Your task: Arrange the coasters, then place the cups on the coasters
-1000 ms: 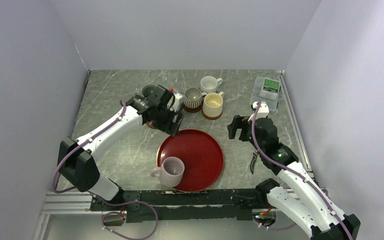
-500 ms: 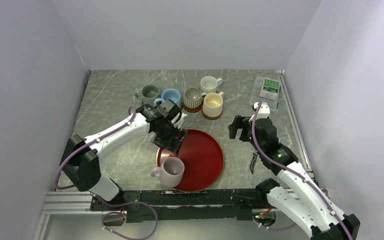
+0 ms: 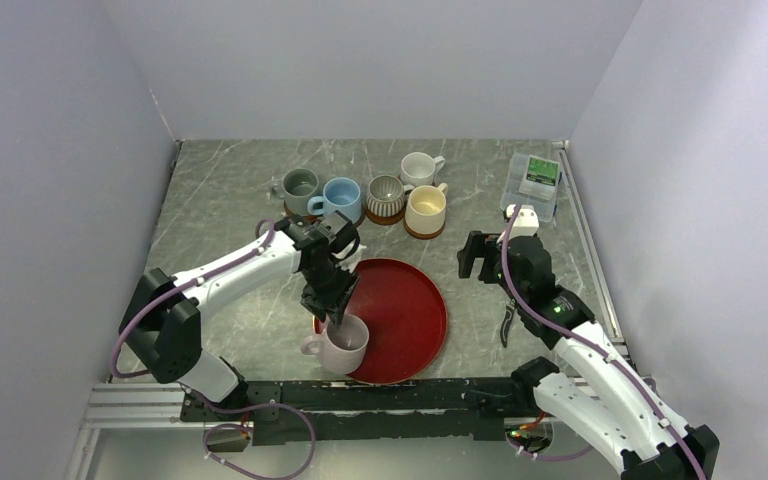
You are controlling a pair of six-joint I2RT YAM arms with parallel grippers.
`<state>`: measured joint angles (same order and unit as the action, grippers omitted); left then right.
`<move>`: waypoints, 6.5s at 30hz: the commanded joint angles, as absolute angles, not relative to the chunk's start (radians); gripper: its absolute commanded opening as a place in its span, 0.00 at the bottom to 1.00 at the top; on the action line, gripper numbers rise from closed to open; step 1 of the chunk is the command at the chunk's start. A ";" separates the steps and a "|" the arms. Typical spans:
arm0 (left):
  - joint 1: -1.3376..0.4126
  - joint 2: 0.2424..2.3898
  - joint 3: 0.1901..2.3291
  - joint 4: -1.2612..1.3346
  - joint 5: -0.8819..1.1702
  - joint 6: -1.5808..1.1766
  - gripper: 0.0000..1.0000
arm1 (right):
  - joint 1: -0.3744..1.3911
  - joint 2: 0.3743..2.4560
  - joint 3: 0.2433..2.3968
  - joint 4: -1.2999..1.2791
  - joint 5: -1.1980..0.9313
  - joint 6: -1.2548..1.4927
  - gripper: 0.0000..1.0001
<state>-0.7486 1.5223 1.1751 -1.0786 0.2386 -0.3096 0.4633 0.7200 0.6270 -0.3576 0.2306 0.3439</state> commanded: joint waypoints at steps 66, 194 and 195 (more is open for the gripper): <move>-0.263 1.681 1.470 -0.756 0.122 0.416 0.03 | 0.459 0.687 0.609 -0.275 0.135 0.296 0.91; -0.220 1.882 1.611 -0.809 0.039 0.162 0.32 | 0.459 0.673 0.594 -0.277 0.113 0.304 0.91; -0.220 1.880 1.612 -0.807 0.043 0.163 0.31 | 0.460 0.672 0.594 -0.276 0.113 0.304 0.91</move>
<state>-0.2230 1.9438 1.6119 -0.8120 0.0292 0.1856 0.4633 0.6910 0.5934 -0.3122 0.1204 0.3061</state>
